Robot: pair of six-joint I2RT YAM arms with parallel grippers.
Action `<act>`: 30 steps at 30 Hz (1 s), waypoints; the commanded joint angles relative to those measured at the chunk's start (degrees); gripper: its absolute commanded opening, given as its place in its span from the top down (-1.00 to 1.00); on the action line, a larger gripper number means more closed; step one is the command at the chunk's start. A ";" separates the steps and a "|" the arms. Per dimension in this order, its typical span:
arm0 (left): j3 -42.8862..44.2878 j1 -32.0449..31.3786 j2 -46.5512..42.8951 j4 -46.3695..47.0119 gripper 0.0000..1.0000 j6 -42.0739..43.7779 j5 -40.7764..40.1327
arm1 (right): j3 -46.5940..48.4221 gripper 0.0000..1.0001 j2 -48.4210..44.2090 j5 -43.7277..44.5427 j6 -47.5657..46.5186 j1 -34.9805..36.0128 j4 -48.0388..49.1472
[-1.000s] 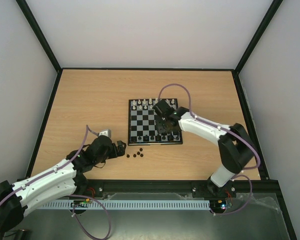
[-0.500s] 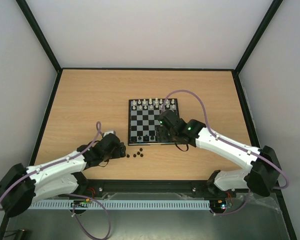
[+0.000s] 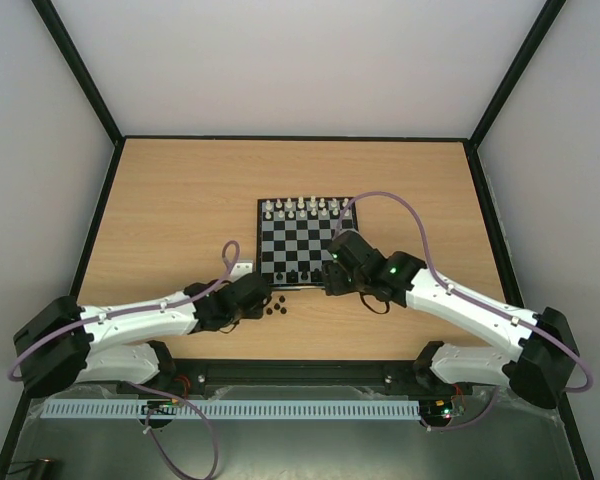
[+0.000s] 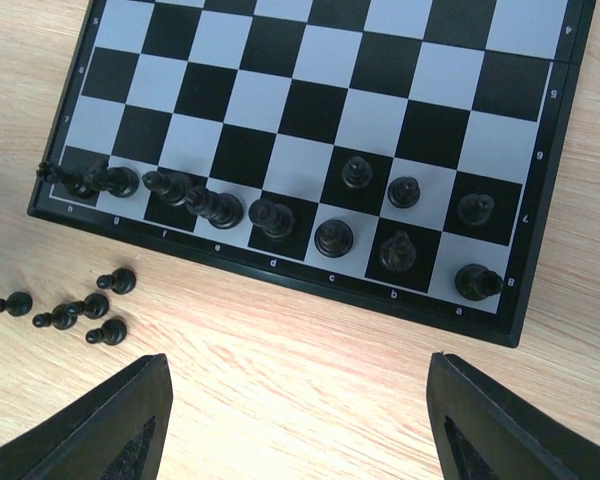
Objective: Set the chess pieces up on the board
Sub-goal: Pick up the chess piece at the center of the board.
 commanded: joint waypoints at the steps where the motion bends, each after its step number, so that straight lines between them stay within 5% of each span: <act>1: 2.46 -2.73 2.81 -3.38 0.16 -2.44 -3.39 | -1.84 -0.41 -2.05 -0.39 0.54 0.28 -0.91; 20: 4.59 -7.13 9.43 -4.68 0.59 -5.59 -5.26 | -3.21 -0.41 -2.88 -0.92 0.01 0.35 -0.20; 30: 4.52 -7.43 9.63 -4.28 0.53 -5.03 -4.12 | -3.27 -0.40 -2.70 -0.74 0.01 0.30 -0.25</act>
